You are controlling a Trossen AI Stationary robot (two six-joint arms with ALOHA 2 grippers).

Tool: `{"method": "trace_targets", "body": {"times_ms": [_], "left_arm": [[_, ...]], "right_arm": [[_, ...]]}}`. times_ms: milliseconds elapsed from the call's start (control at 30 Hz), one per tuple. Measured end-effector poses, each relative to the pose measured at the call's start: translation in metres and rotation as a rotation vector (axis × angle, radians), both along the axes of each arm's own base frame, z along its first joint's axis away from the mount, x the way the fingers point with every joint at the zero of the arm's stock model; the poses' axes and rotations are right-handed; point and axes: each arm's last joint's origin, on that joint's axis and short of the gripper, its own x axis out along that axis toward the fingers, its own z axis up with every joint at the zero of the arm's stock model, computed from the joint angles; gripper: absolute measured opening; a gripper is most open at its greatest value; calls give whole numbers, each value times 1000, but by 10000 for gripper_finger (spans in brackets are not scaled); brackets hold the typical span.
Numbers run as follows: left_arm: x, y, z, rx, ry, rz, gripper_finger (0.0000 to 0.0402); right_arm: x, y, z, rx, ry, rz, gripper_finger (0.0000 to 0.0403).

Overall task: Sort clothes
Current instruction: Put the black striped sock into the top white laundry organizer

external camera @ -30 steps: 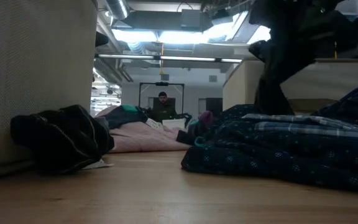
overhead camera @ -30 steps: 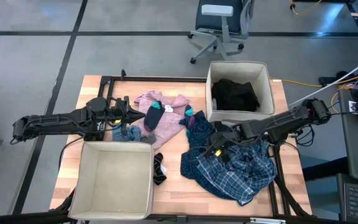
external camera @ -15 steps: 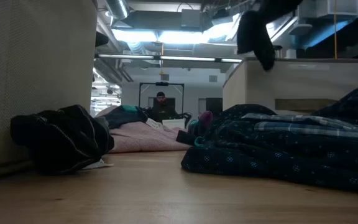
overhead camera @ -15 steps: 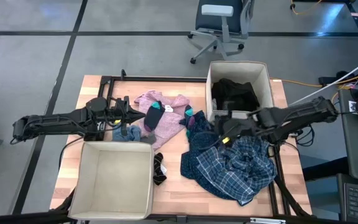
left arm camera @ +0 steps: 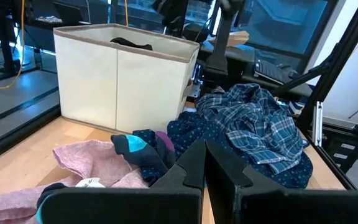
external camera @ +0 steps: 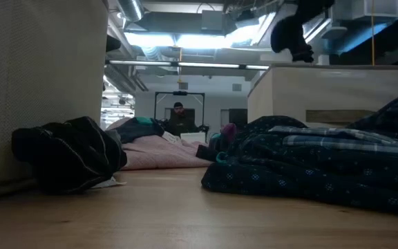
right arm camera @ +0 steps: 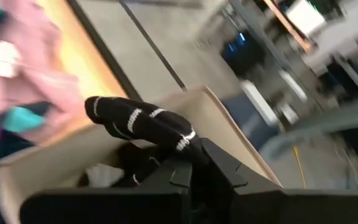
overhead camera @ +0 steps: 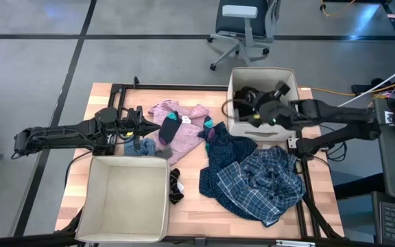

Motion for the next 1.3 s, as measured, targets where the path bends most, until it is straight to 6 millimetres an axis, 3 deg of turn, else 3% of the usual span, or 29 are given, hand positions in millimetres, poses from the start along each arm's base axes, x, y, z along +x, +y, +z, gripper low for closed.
{"method": "trace_targets", "body": {"times_ms": [433,667,1067,1300], "left_arm": [[0,0,1,-3,-15,1,1],[0,0,1,-8,-15,1,1],[0,0,1,-13,-14,2,1],[0,0,1,-12,-13,1,1]], "right_arm": [[8,-68,-20,100,59,-256,26],[20,-93,-42,181,129,-339,73],[26,-95,-47,243,121,-302,246],[33,-82,-47,320,76,-223,282]]}}
